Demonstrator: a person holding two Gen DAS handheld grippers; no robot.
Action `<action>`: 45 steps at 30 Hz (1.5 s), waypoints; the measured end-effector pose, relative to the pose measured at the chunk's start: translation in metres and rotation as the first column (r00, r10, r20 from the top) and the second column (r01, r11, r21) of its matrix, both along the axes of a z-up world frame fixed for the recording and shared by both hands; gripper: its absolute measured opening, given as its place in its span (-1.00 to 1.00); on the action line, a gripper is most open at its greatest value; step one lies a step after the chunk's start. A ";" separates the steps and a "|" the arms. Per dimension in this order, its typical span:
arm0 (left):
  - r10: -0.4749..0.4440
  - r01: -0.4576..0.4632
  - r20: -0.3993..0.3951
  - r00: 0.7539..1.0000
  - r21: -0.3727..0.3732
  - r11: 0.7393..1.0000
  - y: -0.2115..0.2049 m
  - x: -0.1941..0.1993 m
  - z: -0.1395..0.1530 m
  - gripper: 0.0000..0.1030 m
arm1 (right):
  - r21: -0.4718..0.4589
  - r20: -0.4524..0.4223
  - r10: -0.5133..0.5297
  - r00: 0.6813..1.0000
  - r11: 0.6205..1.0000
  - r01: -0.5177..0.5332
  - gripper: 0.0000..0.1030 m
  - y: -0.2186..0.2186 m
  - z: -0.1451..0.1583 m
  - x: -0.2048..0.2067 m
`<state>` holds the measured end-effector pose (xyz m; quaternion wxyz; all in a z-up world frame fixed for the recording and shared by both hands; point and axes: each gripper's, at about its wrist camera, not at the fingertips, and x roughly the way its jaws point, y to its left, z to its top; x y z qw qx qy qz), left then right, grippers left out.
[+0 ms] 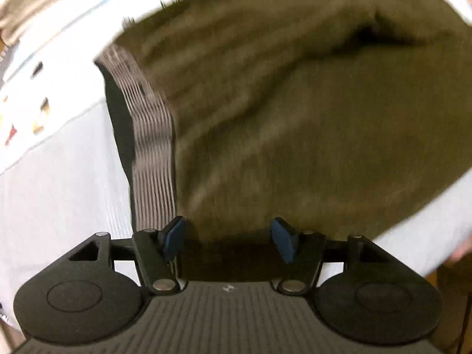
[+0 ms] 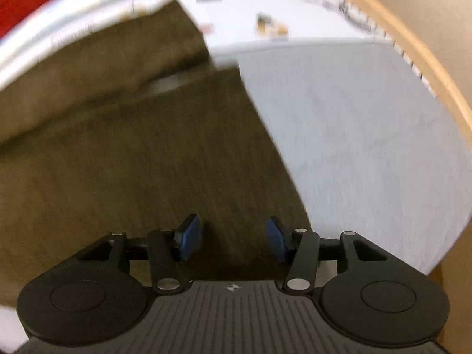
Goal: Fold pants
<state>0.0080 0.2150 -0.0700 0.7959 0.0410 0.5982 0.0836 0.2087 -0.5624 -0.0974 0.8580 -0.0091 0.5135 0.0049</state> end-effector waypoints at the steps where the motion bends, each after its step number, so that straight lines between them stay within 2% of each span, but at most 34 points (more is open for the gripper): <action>1: 0.015 -0.014 0.033 0.999 -0.006 1.000 0.001 0.003 0.006 0.41 | 0.006 0.036 0.002 0.999 1.000 -0.002 0.03 0.002 0.007 0.000; 3: 0.055 -0.053 0.091 0.994 -0.022 0.998 0.003 0.012 0.016 0.44 | 0.013 0.115 0.012 0.993 1.000 -0.013 0.03 0.011 0.023 -0.001; 9: 0.175 -0.172 0.221 0.959 -0.033 0.984 0.003 0.027 0.043 0.44 | 0.036 0.254 0.064 0.965 0.996 -0.076 0.03 0.050 0.057 -0.006; 13: 0.230 -0.230 0.346 0.910 -0.042 0.972 0.003 0.029 0.064 0.44 | 0.056 0.341 0.087 0.936 0.992 -0.113 0.03 0.077 0.074 -0.012; 16: 0.276 -0.271 0.395 0.876 -0.070 0.960 0.002 0.035 0.074 0.44 | 0.060 0.405 0.101 0.909 0.989 -0.137 0.03 0.103 0.086 -0.017; 20: 0.290 -0.293 0.408 0.866 -0.057 0.954 -0.004 0.046 0.079 0.44 | 0.097 0.461 0.094 0.882 0.983 -0.155 0.06 0.127 0.099 -0.017; 24: 0.296 -0.305 0.411 0.862 -0.045 0.951 -0.006 0.053 0.079 0.45 | 0.123 0.471 0.099 0.876 0.977 -0.176 0.15 0.147 0.104 -0.011; 31: 0.348 -0.329 0.417 0.840 -0.117 0.937 0.007 0.060 0.080 0.45 | 0.142 0.474 0.120 0.872 0.967 -0.210 0.17 0.185 0.107 0.007; 36: 0.365 -0.339 0.418 0.832 -0.138 0.931 0.007 0.073 0.080 0.45 | 0.126 0.519 0.174 0.837 0.953 -0.277 0.17 0.216 0.117 0.008; 40: 0.361 -0.326 0.425 0.830 -0.154 0.933 0.004 0.083 0.079 0.45 | 0.119 0.537 0.215 0.816 0.938 -0.325 0.11 0.240 0.121 0.010; 45: 0.357 -0.342 0.465 0.810 -0.118 0.932 0.003 0.096 0.083 0.45 | 0.123 0.546 0.223 0.807 0.932 -0.341 0.02 0.264 0.120 0.014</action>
